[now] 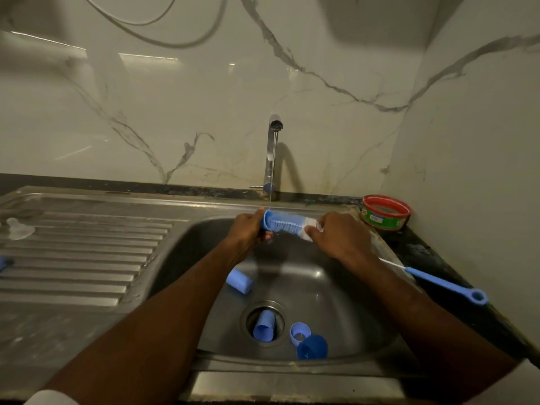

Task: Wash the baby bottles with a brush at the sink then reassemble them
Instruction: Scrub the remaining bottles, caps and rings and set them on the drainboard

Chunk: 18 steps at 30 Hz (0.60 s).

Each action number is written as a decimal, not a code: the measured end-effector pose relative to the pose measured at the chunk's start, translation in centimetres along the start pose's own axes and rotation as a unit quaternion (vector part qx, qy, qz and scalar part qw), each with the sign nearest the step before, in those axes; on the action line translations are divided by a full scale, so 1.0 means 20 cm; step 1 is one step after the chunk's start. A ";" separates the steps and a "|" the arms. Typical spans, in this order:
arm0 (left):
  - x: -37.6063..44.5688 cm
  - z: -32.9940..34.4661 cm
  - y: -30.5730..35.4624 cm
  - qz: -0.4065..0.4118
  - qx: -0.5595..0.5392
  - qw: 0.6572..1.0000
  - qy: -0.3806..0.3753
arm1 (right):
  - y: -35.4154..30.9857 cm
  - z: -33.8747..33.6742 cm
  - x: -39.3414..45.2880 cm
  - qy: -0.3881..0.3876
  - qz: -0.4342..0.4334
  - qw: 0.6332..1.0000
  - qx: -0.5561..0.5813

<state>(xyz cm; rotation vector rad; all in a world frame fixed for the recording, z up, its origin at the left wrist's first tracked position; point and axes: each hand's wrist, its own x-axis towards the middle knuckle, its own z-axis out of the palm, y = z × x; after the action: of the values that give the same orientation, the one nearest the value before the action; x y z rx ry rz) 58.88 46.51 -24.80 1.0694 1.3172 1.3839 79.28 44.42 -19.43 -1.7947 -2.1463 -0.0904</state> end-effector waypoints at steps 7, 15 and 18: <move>0.02 -0.05 -0.02 0.011 0.023 1.000 0.010 | -0.02 -0.02 0.05 0.001 -0.057 0.996 0.075; 0.03 0.00 -0.02 0.040 0.041 0.997 0.048 | 0.00 -0.03 0.04 -0.110 -0.050 0.991 0.055; 0.04 -0.02 -0.02 0.026 -0.012 0.998 0.050 | -0.01 -0.03 0.04 -0.016 -0.074 0.992 0.098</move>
<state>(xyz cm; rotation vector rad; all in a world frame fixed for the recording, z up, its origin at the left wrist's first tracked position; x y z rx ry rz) 58.39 47.29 -25.13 1.0364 1.3495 1.5041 79.07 45.01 -18.57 -1.5364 -2.2233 0.1117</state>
